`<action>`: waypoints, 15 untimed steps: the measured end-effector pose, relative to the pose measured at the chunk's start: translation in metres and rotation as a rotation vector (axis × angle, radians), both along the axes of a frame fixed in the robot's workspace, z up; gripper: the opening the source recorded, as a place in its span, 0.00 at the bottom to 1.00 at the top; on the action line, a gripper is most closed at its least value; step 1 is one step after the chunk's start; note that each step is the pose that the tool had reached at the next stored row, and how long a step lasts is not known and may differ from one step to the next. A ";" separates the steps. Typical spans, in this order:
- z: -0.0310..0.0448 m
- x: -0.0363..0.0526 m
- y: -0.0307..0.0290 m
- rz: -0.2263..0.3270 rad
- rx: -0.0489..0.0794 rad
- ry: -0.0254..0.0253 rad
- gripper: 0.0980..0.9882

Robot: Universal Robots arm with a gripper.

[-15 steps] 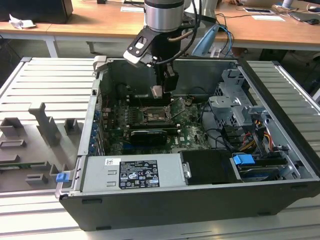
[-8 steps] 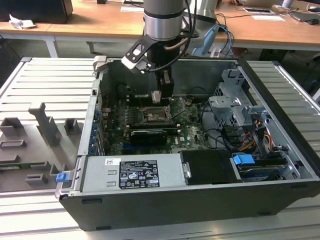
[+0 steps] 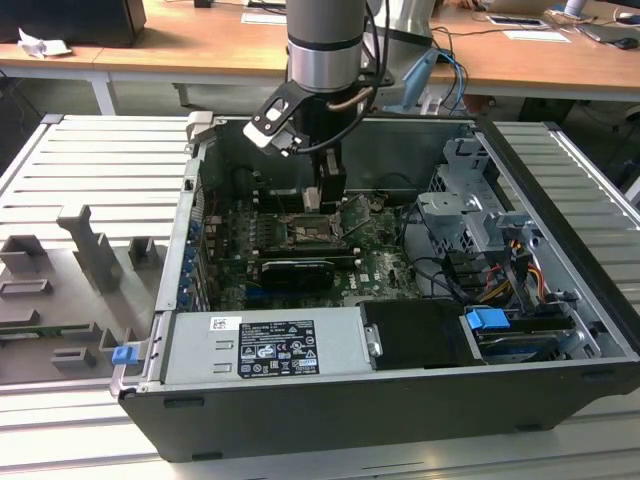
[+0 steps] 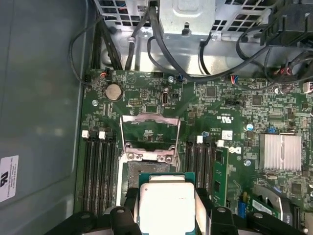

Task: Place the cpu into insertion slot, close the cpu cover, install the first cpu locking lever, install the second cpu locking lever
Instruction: 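Place the cpu into insertion slot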

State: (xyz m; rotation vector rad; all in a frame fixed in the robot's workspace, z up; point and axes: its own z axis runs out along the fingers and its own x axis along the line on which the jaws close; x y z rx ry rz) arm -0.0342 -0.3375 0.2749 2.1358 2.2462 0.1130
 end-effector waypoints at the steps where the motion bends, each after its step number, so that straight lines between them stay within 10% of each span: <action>1: -0.0021 -0.0001 0.0004 0.000 0.000 0.0001 0.50; 15: -0.0283 -0.0040 0.0044 -0.036 0.000 0.0037 0.50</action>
